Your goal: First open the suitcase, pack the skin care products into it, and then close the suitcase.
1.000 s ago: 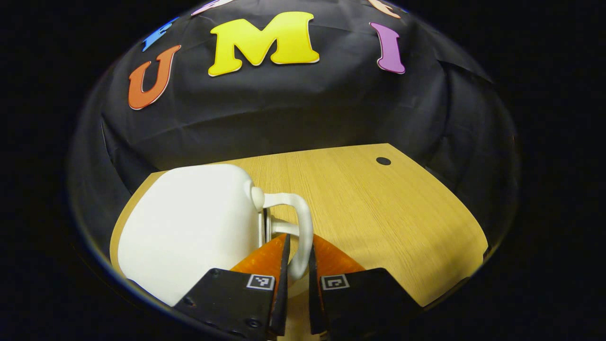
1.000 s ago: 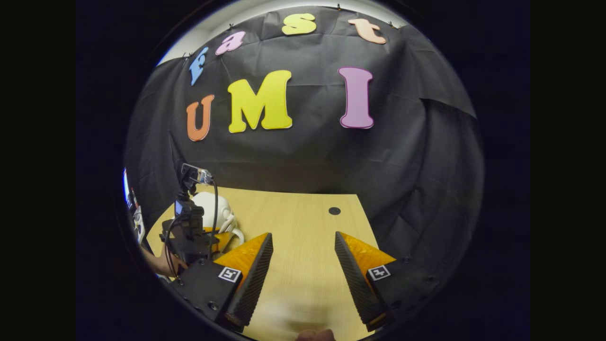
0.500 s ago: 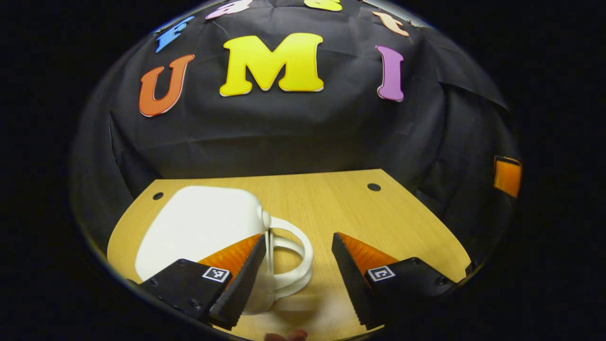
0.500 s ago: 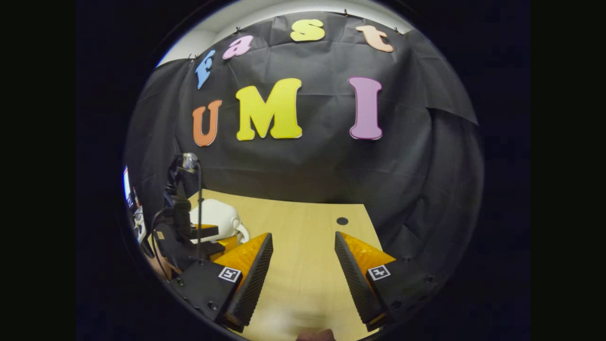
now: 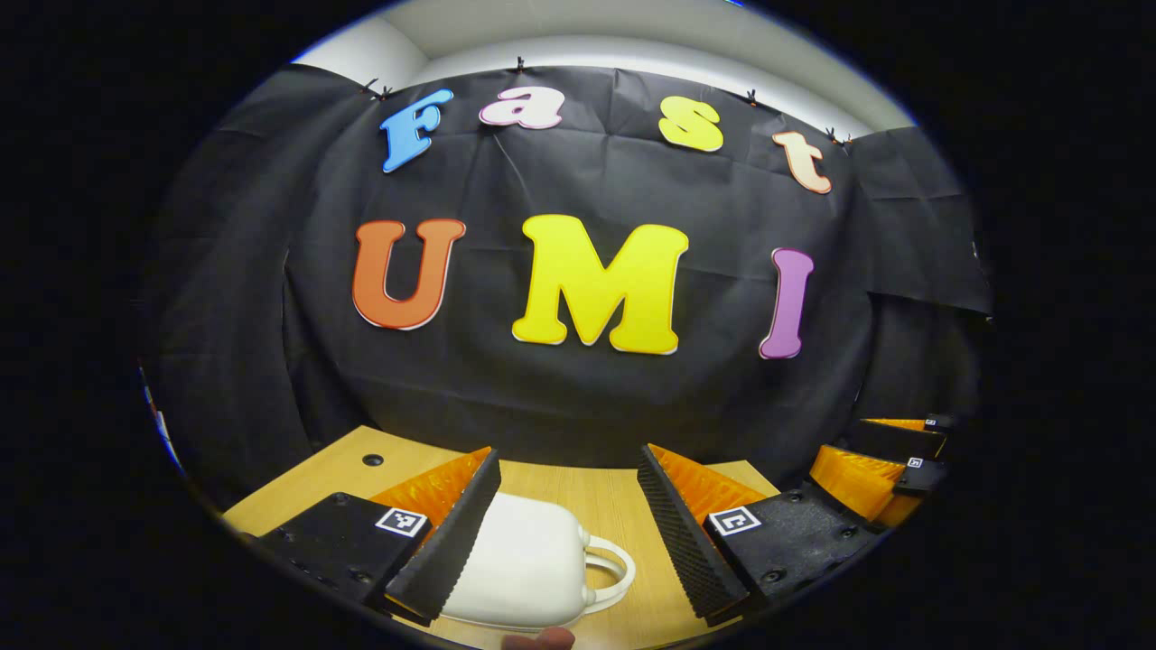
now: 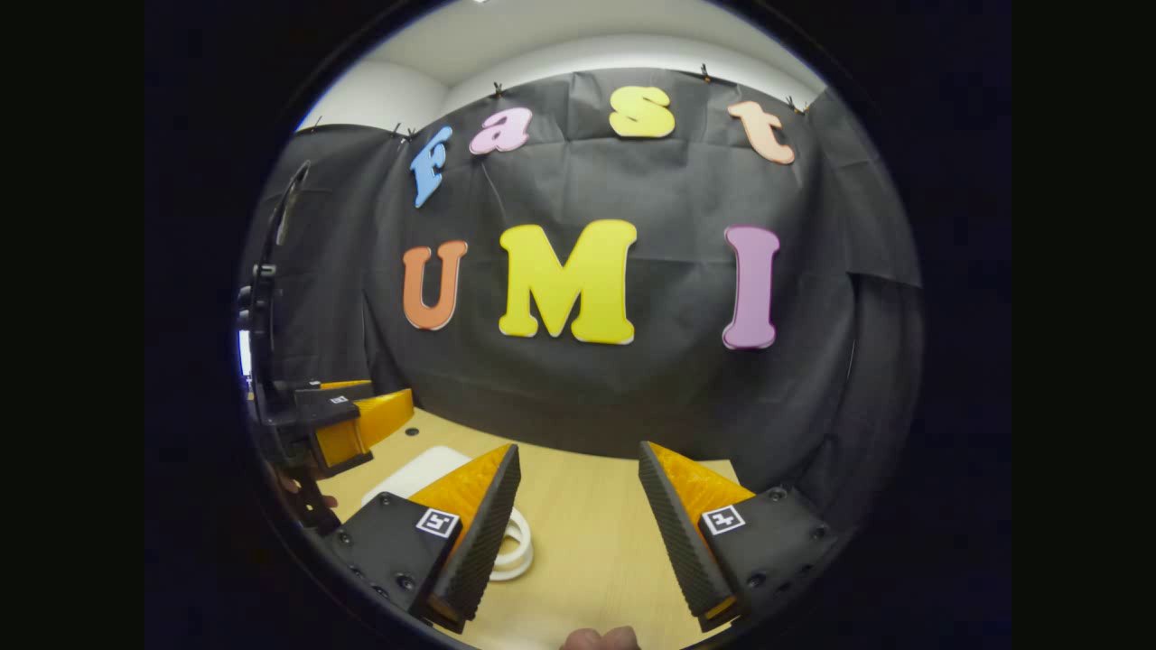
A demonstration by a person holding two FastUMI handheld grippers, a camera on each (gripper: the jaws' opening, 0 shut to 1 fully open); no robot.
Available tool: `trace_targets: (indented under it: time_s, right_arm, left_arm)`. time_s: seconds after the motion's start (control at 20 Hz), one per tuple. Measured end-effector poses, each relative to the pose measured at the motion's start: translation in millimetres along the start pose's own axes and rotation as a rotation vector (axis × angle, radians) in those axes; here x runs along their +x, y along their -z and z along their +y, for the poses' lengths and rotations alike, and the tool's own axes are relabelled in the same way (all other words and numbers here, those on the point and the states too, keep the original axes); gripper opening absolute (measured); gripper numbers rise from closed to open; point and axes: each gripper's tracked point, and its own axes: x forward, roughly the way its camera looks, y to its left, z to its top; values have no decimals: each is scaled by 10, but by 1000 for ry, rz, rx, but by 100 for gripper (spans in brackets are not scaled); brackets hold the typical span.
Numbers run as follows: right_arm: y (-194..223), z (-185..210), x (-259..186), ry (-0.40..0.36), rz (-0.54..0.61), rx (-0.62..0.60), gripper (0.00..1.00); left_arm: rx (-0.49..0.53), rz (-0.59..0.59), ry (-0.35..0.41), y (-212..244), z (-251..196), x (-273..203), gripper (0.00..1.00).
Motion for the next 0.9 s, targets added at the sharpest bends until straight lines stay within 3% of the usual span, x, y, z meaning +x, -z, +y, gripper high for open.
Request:
trace_targets:
  time_s: [0.25, 0.45, 0.9]
  right_arm:
    - [-470, 272, 62, 100, -137, 15, 80]
    - [-489, 390, 56, 181, -171, 15, 80]
    - [-470, 663, -18, 153, -165, 5, 80]
  left_arm:
    - [9, -91, -37, -356, 314, -230, 97]
    - [8, -132, -57, -436, 463, -379, 97]
    - [5, -137, -49, -412, 522, -534, 97]
